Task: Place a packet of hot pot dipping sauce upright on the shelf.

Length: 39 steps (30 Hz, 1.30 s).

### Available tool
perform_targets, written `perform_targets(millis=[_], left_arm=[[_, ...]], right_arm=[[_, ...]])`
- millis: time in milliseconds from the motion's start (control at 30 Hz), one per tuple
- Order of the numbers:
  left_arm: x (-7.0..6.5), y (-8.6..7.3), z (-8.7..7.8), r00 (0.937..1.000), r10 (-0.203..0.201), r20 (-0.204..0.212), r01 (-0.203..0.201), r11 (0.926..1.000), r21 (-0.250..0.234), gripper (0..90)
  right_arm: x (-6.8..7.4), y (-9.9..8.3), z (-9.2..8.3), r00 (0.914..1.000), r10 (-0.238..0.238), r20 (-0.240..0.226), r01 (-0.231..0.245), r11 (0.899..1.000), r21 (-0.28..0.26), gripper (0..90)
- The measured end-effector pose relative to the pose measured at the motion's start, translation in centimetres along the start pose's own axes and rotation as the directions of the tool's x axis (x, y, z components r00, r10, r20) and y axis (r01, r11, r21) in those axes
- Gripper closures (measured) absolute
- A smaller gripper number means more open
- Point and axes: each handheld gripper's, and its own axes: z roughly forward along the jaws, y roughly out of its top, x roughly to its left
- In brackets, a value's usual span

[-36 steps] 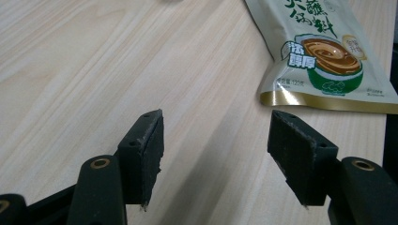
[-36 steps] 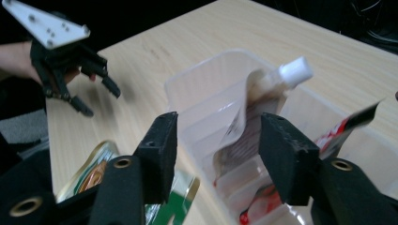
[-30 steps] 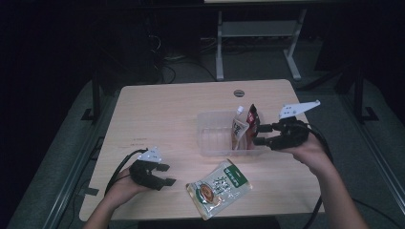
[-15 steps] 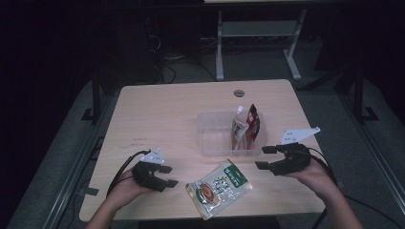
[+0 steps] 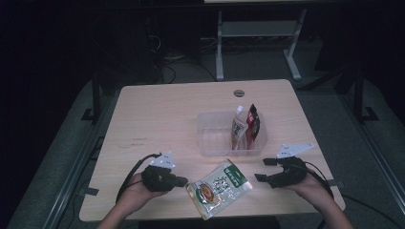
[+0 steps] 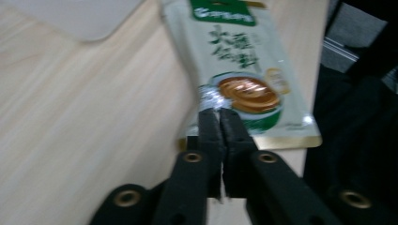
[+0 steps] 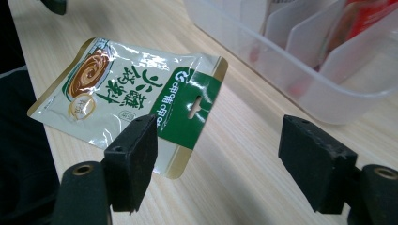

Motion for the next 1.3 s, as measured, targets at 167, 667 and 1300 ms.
perform_targets(millis=[167, 667, 1300], left_arm=[[-2.0, 0.8, 1.8, 0.9974, 0.042, 0.058, -0.044, 0.9988, 0.024, 89.7], [-4.0, 0.9, 6.6, 0.9883, 0.103, 0.112, -0.118, 0.9834, 0.138, 89.7], [-1.1, 1.7, 5.3, 0.9968, 0.079, 0.008, -0.080, 0.9942, 0.072, 84.0]], right_arm=[[0.0, -0.1, 0.6, 0.9999, -0.001, -0.014, 0.001, 1.000, 0.014, 27.1], [0.1, -0.3, 1.6, 0.9996, -0.024, -0.015, 0.025, 0.998, 0.062, 26.5], [0.2, -0.3, 2.0, 0.9993, -0.029, -0.025, 0.031, 0.997, 0.076, 26.6]])
